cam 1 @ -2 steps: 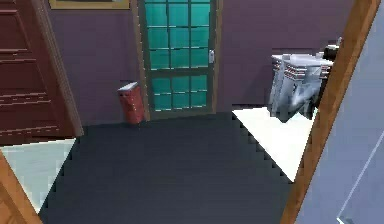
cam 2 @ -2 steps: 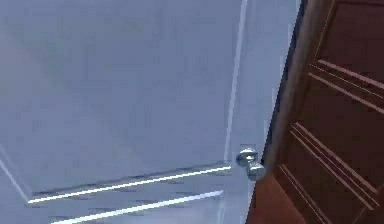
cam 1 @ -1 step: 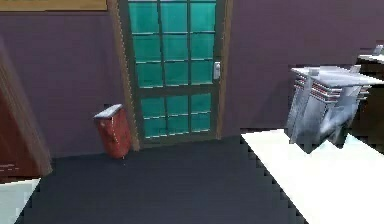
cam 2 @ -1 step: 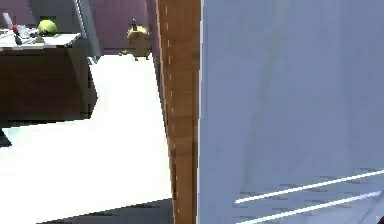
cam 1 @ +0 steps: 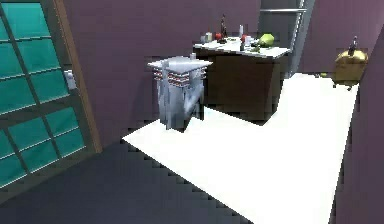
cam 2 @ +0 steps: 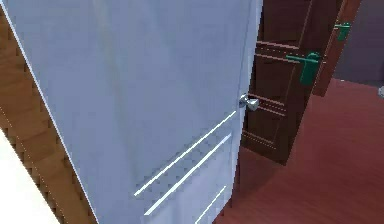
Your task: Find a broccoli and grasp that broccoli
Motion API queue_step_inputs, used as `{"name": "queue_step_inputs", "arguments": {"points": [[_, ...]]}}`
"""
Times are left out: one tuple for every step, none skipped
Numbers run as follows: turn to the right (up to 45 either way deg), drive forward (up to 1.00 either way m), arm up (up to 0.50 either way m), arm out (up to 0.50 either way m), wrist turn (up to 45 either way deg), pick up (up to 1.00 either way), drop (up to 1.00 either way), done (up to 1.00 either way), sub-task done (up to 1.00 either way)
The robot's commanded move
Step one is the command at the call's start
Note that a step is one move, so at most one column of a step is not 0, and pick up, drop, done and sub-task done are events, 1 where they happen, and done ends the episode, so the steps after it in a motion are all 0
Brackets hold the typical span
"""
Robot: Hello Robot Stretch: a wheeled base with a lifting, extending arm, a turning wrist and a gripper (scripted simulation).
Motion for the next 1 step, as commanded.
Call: {"name": "queue_step_inputs", "arguments": {"points": [[3.0, 0.0, 0.0, 0.0, 0.0, 0.0, 0.0, 0.0, 0.0]]}}
